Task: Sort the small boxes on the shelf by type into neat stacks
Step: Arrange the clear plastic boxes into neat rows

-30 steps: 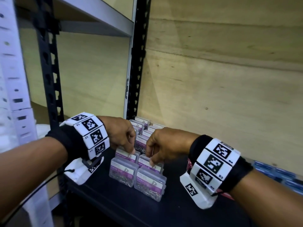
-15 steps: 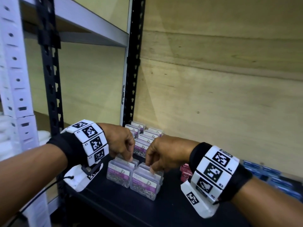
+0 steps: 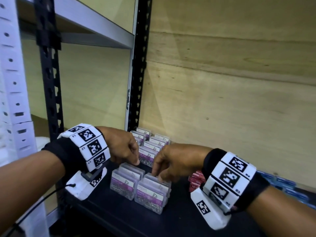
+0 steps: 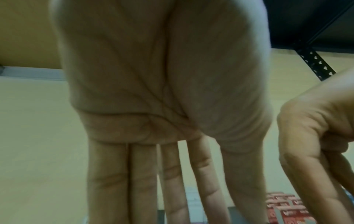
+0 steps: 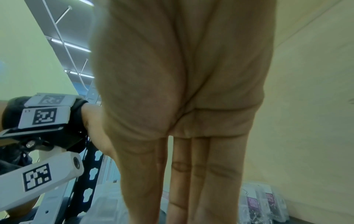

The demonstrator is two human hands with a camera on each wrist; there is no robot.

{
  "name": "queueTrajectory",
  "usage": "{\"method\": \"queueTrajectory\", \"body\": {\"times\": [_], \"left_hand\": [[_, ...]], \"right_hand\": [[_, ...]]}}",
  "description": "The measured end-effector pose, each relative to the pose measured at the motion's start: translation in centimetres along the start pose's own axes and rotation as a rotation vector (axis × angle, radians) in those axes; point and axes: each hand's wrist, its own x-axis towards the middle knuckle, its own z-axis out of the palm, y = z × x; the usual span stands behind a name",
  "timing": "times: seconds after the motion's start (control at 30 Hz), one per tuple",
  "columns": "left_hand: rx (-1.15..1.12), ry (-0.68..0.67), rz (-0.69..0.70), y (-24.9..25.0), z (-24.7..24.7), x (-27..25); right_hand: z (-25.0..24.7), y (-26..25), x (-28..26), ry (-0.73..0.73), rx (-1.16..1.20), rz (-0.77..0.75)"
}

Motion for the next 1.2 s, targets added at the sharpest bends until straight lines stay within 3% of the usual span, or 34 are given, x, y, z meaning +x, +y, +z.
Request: {"method": "queueTrajectory", "body": {"times": [0.2,0.27,0.67,1.2], "left_hand": [[0.161,0.346,-0.003,-2.0,-2.3,1.9],[0.243,0.382,-0.044,-2.9,-2.7,2.9],[0.250,0.328,-0.124,-4.7,-2.3,6.8],[0.293,0.259,-0.119,-2.9,-1.3,5.8]], "right_hand": [[-1.8,0.9,3.5,0.248,-0.063,0.035],[-2.3,1.4,5.0,0.252,-0.086,0.054],[-2.4,2.3,10.2,0.197,-0.145,0.046],[-1.8,2.2,7.1,0.125,-0.114,0.046]]}}
